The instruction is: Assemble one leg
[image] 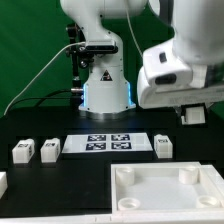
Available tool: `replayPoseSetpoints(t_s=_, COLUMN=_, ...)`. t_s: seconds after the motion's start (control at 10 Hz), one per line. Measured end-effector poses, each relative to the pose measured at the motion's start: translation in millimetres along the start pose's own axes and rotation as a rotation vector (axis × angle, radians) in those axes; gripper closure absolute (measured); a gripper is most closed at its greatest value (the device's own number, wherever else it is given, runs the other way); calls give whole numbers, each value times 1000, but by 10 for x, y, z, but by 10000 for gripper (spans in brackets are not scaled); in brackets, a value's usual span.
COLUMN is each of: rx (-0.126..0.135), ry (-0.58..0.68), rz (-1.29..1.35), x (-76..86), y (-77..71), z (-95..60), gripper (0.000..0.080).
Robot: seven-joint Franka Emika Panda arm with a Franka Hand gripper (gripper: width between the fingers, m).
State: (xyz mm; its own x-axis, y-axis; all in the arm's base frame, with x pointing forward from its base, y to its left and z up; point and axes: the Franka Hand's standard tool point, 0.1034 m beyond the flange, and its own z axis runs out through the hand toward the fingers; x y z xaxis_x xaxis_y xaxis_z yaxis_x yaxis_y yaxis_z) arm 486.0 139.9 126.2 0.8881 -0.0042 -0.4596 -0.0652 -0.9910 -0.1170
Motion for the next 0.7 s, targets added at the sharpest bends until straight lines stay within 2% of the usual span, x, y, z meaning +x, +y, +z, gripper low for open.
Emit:
replayPoseSetpoints(t_s=0.2, rx=0, ry=172, rz=7, x=135, y=-113, z=-263, gripper=508)
replayPoseSetpoints(t_s=0.3, rx=3, ry=248, rz=6, x=141, y=-184, z=-265, gripper=508)
replayPoseSetpoints(t_s=0.7, rx=44, ry=668, rz=-17, x=207, y=-191, z=-308, gripper=508)
